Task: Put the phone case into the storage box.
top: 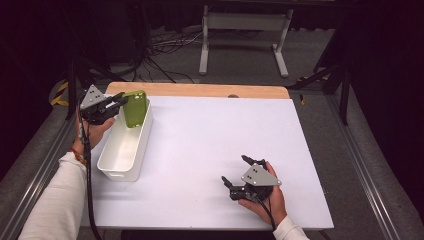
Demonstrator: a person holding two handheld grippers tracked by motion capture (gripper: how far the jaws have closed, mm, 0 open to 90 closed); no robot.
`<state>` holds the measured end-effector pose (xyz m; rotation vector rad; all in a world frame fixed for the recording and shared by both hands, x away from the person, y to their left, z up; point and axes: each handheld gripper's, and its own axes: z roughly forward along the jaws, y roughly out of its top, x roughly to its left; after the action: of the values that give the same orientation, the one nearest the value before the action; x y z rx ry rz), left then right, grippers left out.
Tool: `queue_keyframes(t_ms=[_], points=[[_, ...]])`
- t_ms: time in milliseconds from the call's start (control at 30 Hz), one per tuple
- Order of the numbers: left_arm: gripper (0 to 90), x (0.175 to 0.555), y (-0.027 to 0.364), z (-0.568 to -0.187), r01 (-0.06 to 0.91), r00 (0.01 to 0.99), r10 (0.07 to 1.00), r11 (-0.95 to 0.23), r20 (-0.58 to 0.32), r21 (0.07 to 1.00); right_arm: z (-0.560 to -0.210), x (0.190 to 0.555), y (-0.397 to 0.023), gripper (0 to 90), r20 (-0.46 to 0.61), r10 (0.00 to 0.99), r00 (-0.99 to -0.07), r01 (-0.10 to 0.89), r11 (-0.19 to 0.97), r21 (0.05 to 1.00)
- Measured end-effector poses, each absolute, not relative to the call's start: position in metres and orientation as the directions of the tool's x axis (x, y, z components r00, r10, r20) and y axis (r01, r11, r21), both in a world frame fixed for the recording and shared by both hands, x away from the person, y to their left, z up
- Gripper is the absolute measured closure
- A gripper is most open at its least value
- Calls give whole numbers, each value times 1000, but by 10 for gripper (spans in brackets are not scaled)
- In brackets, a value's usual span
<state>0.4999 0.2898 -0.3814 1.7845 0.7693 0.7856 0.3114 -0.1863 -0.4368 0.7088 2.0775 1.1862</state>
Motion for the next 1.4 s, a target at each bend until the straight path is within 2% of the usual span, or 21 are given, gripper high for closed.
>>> queue_keyframes(t_ms=[567, 867, 1133, 1400], points=[[774, 520, 291, -393, 134, 563, 812, -276, 156, 952, -440, 313, -182, 123, -262, 703, -661, 147, 464, 874], [671, 524, 294, -397, 162, 502, 847, -288, 172, 944, -440, 312, -181, 127, -261, 696, -669, 147, 468, 871], [633, 527, 295, -401, 197, 498, 851, -295, 163, 935, -441, 312, -180, 128, -263, 691, -674, 143, 470, 871], [559, 526, 298, -402, 218, 497, 853, -301, 160, 928, -440, 311, -179, 130, -265, 685, -679, 141, 476, 868]])
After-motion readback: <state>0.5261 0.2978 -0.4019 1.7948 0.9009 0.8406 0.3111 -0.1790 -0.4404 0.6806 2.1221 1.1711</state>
